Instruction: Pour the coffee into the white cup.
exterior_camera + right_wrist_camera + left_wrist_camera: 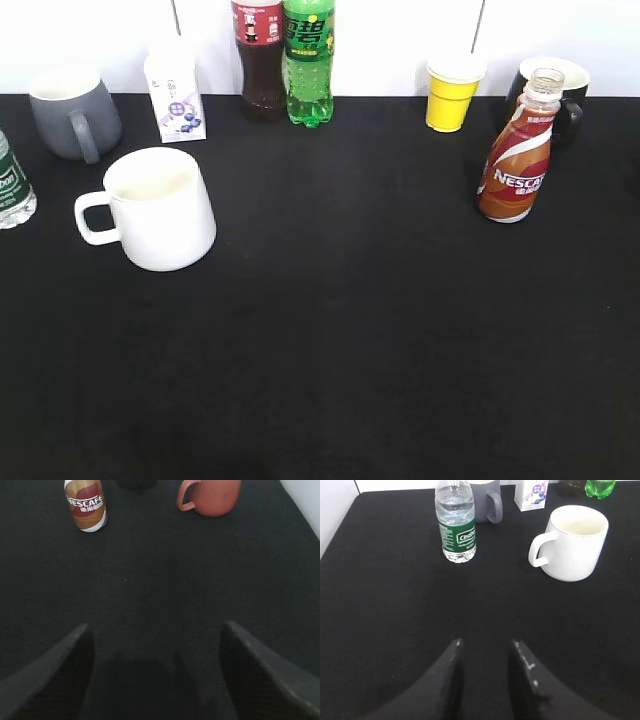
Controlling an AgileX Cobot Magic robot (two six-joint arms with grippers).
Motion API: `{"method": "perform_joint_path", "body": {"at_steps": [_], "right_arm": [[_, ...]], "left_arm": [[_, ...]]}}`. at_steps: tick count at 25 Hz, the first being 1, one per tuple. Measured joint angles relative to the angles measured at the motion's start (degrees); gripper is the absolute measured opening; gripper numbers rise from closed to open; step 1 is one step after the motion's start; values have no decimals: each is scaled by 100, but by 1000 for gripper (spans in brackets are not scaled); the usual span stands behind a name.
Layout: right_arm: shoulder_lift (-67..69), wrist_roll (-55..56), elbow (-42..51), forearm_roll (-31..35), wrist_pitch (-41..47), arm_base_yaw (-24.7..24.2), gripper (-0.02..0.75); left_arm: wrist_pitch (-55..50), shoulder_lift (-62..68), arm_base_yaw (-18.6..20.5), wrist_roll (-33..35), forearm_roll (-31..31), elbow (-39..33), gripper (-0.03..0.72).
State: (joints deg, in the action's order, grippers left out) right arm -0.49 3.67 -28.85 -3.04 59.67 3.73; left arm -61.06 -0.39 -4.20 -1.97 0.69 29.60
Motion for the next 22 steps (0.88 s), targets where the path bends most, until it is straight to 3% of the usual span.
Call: {"method": "perform_joint_path", "body": {"at_steps": [11,12,14,16,22], "right_arm": [[0,0,0,0,0,0,592],[0,0,0,0,0,0,592],[0,0,0,0,0,0,592],[0,0,0,0,0,0,592],[0,0,0,0,0,0,592]], "left_arm": [[0,0,0,0,0,0,243],[13,0,0,0,0,0,268],[190,249,0,-4,0,92,399],[838,807,0,0,0,210,496],[4561,3256,-72,147,-21,219,518]]}}
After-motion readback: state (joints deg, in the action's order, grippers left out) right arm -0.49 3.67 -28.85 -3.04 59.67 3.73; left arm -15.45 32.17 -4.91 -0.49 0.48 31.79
